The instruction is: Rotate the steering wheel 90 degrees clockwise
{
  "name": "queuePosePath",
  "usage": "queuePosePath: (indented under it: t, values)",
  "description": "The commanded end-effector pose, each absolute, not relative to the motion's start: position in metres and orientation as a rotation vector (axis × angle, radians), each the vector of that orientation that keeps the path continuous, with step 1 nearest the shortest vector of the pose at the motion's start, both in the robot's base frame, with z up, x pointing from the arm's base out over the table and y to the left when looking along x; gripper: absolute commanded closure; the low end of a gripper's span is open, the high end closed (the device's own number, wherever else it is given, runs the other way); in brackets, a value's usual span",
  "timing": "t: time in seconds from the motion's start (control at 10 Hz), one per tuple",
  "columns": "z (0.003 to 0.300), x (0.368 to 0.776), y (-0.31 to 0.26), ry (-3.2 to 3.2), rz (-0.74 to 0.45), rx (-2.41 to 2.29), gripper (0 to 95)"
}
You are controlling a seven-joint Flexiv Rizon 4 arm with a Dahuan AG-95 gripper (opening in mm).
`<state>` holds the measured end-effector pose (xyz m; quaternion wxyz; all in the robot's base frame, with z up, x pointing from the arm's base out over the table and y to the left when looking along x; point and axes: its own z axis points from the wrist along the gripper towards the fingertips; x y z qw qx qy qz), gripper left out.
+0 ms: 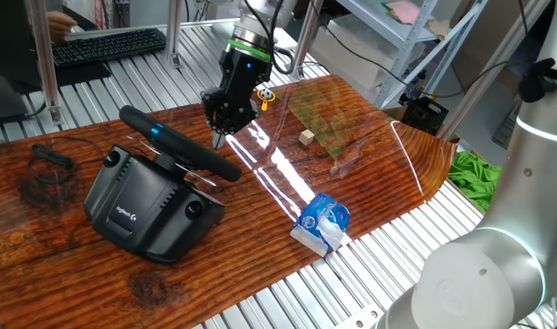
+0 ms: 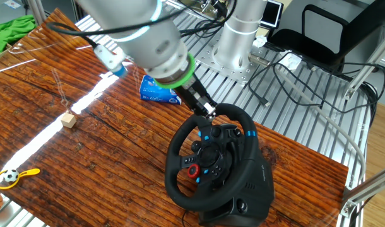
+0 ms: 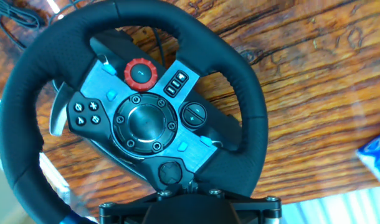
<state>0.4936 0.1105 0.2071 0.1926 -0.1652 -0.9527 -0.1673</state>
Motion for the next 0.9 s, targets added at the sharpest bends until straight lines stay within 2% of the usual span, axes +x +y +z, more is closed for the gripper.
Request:
queuePosePath:
  t: [0.1, 0.6, 0.9]
  values:
    - [0.2072, 0.4944, 0.1102, -2.748, -0.41, -0.267, 95.0]
    - [0.2072, 0.4944, 0.1102, -2.813, -0.405, -0.11, 95.0]
    - [0.2072, 0.4944, 0.1102, -2.825, -0.359, -0.067, 95.0]
